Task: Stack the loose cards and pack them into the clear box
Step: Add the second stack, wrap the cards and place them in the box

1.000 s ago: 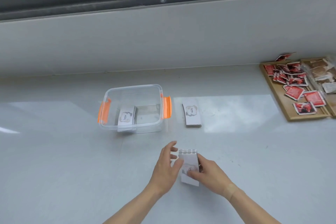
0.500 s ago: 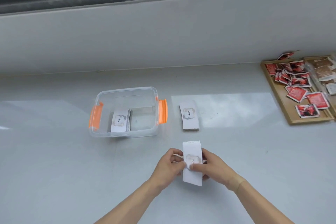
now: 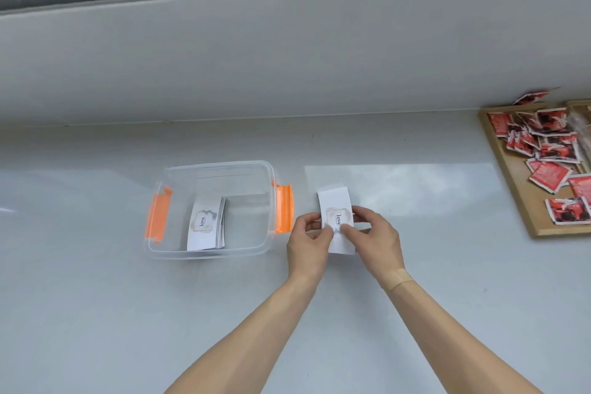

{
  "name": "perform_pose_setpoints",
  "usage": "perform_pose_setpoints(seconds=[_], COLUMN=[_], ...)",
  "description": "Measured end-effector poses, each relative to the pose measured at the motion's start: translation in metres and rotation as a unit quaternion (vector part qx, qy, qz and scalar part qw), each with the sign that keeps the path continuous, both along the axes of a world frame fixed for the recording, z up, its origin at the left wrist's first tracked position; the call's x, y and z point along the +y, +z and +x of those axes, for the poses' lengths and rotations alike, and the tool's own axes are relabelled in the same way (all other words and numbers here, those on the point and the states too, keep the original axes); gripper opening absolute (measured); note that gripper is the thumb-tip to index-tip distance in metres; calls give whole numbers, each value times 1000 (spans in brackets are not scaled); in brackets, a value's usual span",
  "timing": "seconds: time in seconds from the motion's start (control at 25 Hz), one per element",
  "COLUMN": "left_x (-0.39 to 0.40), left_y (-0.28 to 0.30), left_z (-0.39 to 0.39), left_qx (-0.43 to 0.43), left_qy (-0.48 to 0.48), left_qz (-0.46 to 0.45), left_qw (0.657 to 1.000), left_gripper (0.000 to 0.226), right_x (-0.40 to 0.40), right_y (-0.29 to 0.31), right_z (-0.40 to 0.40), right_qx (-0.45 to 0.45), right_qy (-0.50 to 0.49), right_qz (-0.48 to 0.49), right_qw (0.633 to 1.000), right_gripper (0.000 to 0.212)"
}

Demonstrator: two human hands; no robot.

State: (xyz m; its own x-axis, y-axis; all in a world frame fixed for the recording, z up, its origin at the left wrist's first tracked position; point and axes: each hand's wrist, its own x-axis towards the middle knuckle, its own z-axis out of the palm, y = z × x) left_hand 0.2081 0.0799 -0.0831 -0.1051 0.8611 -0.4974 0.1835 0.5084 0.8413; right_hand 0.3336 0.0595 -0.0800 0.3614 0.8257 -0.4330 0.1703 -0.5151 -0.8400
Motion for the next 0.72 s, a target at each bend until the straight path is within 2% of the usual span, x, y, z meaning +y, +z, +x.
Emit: perform_pose_setpoints(seconds=[0.4,0.56,0.64,0.72], left_x=[34,38,39,39], left_y=[-13,-17,-18,-19], left_z=[20,17,12,8], left_qx=[54,67,79,108], left_qy=[38,16,2,-24], left_qz=[20,-14,-37,-50], left_qw=[998,997,996,993], left_gripper=[22,29,41,40], right_x=[41,39,36,35], right_y=[-8,-12,-13,-13], right_z=[-4,-3,0,3], right_qx=[-105,-117,-107,-127], right_qy=[34,10,-10,14], right_qz=[16,0,-40,-93], right_qw=[994,993,993,987], right_gripper=[33,53,66,71])
